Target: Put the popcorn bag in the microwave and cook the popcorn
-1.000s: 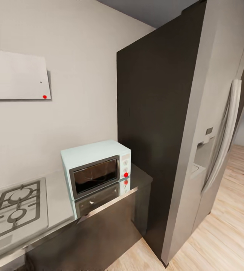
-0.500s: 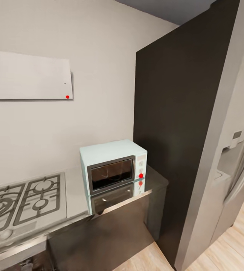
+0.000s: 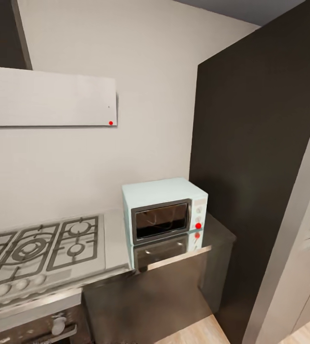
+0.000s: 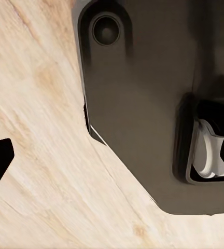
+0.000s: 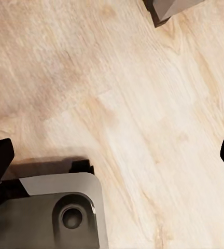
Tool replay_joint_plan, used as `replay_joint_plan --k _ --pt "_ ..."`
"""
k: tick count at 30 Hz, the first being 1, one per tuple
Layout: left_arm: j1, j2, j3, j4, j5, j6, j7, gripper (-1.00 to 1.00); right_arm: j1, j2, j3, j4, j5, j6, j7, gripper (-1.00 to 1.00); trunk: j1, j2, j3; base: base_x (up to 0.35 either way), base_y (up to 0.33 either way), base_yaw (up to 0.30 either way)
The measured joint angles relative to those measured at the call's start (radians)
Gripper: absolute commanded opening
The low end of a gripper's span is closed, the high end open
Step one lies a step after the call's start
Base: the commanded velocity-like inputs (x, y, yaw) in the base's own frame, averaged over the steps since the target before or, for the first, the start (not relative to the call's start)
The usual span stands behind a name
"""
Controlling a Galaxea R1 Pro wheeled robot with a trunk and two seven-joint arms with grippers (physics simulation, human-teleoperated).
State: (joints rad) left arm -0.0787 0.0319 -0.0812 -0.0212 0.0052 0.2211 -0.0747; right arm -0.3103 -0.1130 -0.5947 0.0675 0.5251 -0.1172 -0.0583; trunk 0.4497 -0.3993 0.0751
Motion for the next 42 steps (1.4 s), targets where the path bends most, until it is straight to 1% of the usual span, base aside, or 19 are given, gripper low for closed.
replay_joint_plan --k 14,23,28,42 --pt "0.000 0.000 0.000 0.000 0.000 -0.013 0.000 1.00 0.000 0.001 0.000 0.000 0.000 0.000 0.000 1.00 0.000 0.000 0.000 0.000 -0.284 0.281" --pt "0.000 0.000 0.000 0.000 0.000 -0.013 0.000 1.00 0.000 0.001 0.000 0.000 0.000 0.000 0.001 1.00 0.000 0.000 0.000 0.004 -0.191 0.281" --pt "0.000 0.000 0.000 0.000 0.000 -0.013 0.000 1.00 0.000 0.001 0.000 0.000 0.000 0.000 0.001 1.00 0.000 0.000 0.000 0.044 -0.093 0.281" --pt "0.000 0.000 0.001 0.000 0.000 -0.013 0.000 1.00 0.000 0.001 0.000 0.000 0.000 -0.008 0.001 1.00 0.000 0.000 0.000 0.003 -0.008 0.277"
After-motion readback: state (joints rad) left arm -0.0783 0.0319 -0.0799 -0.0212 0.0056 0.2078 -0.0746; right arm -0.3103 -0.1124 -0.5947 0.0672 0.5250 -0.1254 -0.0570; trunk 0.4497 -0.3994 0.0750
